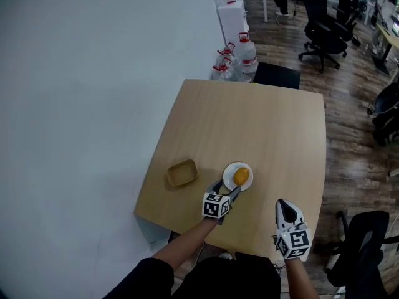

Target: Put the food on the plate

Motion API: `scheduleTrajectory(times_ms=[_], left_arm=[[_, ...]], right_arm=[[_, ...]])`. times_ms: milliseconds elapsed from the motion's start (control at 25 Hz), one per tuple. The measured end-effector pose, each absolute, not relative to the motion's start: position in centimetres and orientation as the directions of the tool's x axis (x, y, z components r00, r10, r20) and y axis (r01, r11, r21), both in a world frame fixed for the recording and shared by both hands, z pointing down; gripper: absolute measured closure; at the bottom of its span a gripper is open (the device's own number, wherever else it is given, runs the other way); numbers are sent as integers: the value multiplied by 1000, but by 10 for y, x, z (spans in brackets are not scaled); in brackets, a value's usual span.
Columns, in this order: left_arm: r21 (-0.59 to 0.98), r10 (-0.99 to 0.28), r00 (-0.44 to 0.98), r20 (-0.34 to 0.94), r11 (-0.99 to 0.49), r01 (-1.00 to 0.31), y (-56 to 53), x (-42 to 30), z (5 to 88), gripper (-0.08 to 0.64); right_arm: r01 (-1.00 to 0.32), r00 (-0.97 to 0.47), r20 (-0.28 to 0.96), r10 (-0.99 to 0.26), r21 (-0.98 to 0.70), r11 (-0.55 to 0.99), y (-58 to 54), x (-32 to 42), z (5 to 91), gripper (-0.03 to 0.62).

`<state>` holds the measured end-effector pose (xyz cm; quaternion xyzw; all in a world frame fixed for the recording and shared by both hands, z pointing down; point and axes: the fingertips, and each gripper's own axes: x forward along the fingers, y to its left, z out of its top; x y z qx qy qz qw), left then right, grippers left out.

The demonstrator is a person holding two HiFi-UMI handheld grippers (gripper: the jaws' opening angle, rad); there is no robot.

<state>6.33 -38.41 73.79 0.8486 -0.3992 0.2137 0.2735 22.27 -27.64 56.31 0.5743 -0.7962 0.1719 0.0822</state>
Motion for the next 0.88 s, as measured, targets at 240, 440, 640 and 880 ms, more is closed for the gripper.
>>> scheduleTrajectory(times_ms=[240,440,640,880], left_arm=[[380,-596,647,475,-524,-762,-331,45,675,236],[384,-668,667,332,-550,-742,-288,19,603,236],[370,-734,661,159,-576,-729,-235,-9,525,237],[340,-751,653,96,-592,-731,-171,-32,489,238]], right_arm=[[-944,-321,304,-897,-175,278,-231,191,547,537],[-944,-321,306,-896,-180,277,-193,159,537,537],[-955,-291,307,-906,-141,259,-159,142,521,537],[-962,-271,275,-923,-123,245,-123,121,495,537]])
